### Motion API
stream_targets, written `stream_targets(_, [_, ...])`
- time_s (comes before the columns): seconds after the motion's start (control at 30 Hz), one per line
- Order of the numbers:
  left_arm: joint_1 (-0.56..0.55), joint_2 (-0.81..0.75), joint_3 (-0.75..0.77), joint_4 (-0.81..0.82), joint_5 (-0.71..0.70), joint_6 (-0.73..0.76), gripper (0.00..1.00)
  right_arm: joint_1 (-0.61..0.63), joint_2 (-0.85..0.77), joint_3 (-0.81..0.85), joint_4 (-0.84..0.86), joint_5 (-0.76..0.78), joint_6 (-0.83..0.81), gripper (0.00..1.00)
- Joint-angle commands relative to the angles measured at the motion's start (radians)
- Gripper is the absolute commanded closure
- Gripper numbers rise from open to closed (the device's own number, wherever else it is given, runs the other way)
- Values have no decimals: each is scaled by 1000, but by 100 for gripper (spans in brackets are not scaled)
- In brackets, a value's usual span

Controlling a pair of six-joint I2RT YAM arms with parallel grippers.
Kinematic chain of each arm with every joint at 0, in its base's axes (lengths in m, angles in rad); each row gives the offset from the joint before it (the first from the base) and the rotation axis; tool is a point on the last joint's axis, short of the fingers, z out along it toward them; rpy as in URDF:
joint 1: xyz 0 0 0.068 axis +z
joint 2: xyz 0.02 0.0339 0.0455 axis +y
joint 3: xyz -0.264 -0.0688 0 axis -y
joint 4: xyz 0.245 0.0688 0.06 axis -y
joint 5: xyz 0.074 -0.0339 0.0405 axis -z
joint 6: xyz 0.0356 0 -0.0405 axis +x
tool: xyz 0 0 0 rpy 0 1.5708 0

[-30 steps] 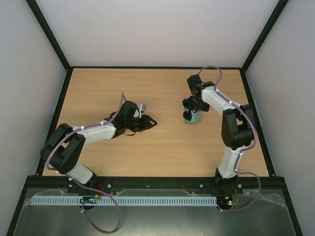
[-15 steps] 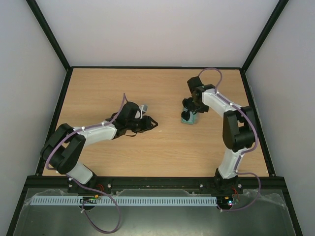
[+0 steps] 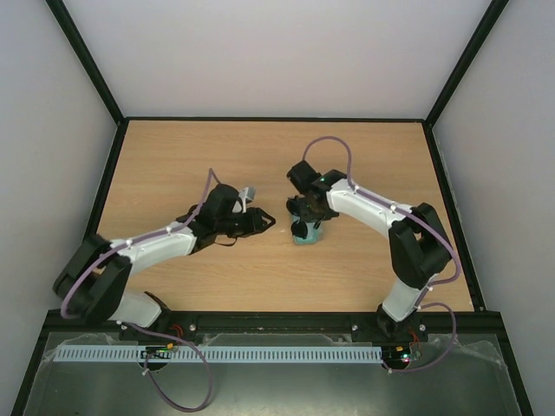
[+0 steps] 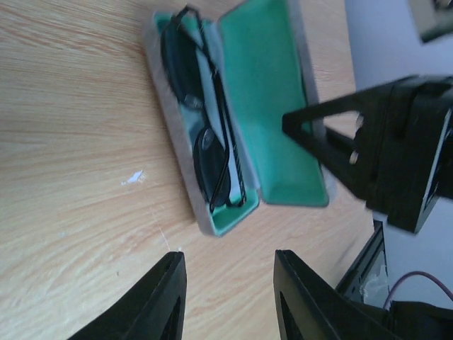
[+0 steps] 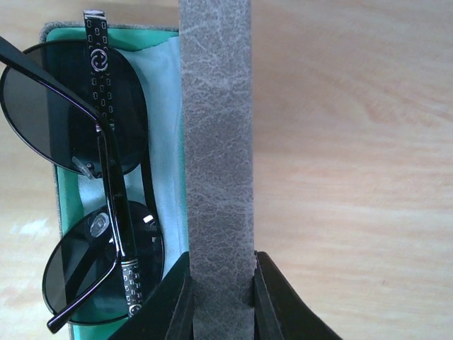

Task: Organize the sunglasses
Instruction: Adjust the sunglasses case at the center of the board, then adjust the sunglasses in the sunglasses case.

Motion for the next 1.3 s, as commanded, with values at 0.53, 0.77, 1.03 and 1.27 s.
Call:
stream_targets(0.53, [-6,-335,-243,-107,-67,-33,64,275,-205,-71,-182,69,179,61])
stream_targets(0.77, [-8,-323,-247,-89,-63,-34,63,369,-270,30,-180,-12,181,63])
stream_targets(1.03, [-7,-328,-246,-82,-55,-33,63,365,-153,-91,3,-180,176,71])
stream_targets(1.27, [-3,-355,-248,-101,-58,-26,63,288,-99,-152,49,-103,189,74])
